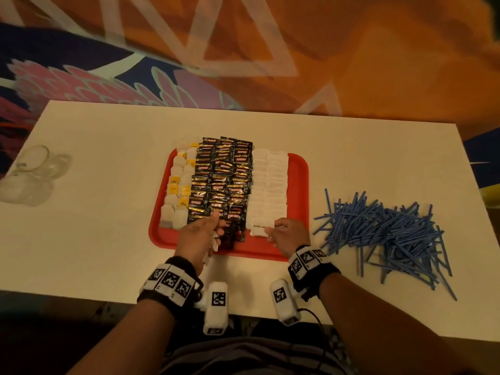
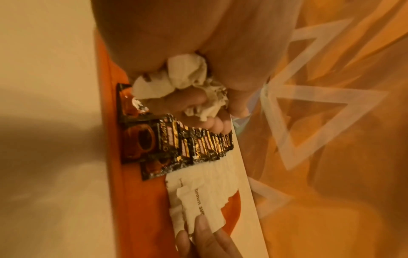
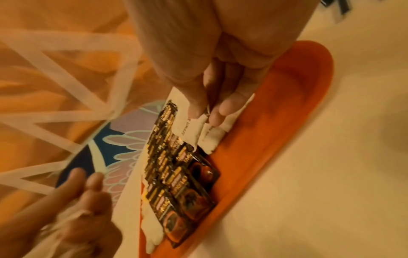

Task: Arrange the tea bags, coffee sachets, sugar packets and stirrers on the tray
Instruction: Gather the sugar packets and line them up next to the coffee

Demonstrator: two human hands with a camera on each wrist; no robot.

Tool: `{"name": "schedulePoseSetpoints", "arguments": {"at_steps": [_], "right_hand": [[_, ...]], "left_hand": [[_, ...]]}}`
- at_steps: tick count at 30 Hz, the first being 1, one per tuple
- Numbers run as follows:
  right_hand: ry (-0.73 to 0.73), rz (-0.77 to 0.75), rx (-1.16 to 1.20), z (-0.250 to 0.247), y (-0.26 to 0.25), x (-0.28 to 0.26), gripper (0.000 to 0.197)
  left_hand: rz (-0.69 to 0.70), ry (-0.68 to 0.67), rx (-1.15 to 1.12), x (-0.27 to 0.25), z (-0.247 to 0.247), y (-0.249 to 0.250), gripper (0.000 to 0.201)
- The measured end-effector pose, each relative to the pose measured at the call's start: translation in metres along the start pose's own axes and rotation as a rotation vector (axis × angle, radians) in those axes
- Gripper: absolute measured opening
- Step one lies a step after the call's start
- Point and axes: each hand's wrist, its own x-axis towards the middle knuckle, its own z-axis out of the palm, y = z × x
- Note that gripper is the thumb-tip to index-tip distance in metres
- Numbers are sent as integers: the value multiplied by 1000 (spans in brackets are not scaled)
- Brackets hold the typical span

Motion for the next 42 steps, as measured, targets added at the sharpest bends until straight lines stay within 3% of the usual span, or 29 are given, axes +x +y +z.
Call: {"name": "schedulePoseSetpoints", "arguments": {"at_steps": [7,9,13,18,22,27,30,34,38,42], "right_hand": [[73,66,-17,23,10,10,21],[95,48,-80,28,12,13,13],[187,40,-298,31,14,18,20],[217,-46,-357,28,16,14,23],[131,-258,-462,32,19,17,12],[50,-265,-523,32,17,17,24],[52,-271,-470,28,11,11,24],[39,-292,-230,21,-12,-7,15],[-79,-403,-190,19,-53,-29,6],[-232,-453,-128,8,-84,-44,15]], "left_hand": [[-32,21,26,5,-33,-5,37],[-41,23,34,7,-38,-6,38],[-35,-2,34,8,-39,-8,36],[-34,-18,23,12,-40,-10,35],[-57,-49,8,12,-40,-7,39],[-115,-100,-43,15,-37,-4,43],[-113,-153,-65,17,-33,-3,42],[-120,-197,-83,15,-18,3,43],[-84,-309,-136,5,3,15,40],[-4,-413,-76,-8,20,30,43]]}}
